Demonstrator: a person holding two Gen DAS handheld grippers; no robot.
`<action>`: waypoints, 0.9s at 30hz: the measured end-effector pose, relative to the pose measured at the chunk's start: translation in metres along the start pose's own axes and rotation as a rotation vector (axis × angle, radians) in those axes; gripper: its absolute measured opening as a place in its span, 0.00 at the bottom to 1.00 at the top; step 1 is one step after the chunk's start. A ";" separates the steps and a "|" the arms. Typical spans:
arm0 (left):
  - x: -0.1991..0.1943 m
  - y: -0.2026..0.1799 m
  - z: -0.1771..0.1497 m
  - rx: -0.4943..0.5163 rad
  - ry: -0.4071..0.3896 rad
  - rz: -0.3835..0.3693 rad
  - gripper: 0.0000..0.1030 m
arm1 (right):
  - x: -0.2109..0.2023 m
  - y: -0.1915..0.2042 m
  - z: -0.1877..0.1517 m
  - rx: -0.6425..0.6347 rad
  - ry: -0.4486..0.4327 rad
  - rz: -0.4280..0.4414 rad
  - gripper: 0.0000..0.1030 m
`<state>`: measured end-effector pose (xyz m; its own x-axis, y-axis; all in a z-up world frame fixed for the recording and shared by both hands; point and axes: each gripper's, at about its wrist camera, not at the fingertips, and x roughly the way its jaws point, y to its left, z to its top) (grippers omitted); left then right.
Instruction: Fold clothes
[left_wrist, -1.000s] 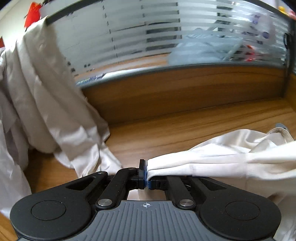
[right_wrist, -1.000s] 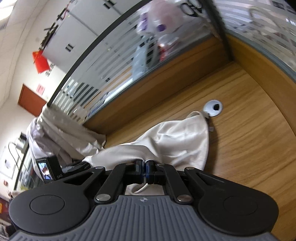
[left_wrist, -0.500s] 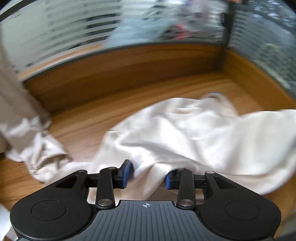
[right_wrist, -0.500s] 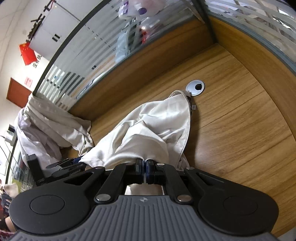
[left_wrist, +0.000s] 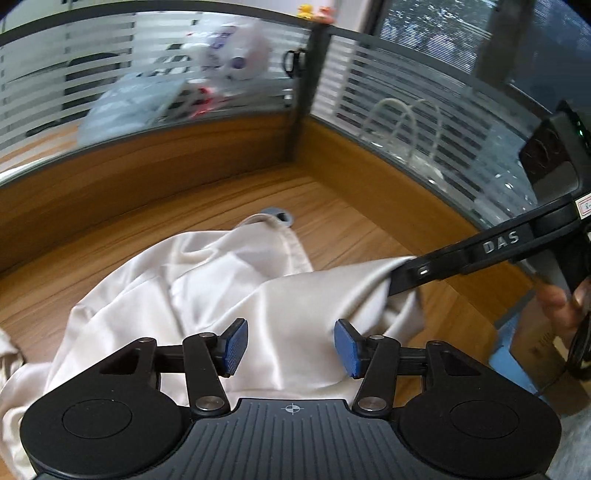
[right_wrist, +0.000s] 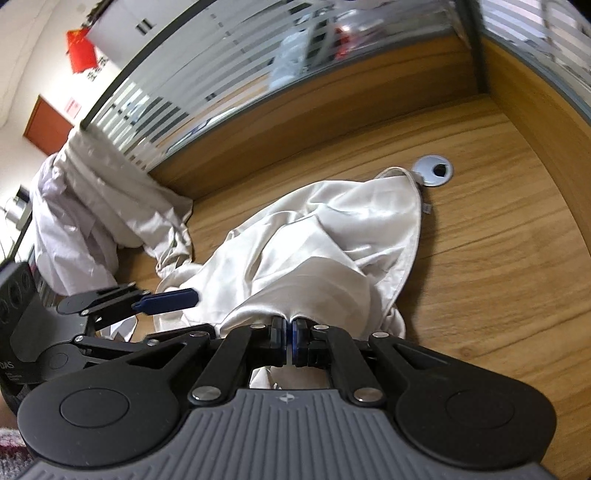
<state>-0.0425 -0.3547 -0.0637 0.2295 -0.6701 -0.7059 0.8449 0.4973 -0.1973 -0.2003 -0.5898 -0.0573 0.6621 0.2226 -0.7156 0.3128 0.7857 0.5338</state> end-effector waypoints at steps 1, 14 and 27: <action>0.003 -0.001 0.001 0.006 0.000 -0.007 0.53 | 0.001 0.002 0.001 -0.008 0.003 0.005 0.03; 0.005 0.005 0.012 0.007 -0.030 0.096 0.02 | 0.009 0.001 -0.002 -0.051 0.010 0.012 0.22; 0.008 0.014 0.018 -0.051 0.048 0.080 0.02 | 0.005 -0.017 -0.009 0.053 0.009 0.035 0.22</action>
<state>-0.0196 -0.3630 -0.0599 0.2711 -0.6006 -0.7522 0.7987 0.5765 -0.1725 -0.2083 -0.5963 -0.0741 0.6673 0.2549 -0.6998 0.3250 0.7458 0.5816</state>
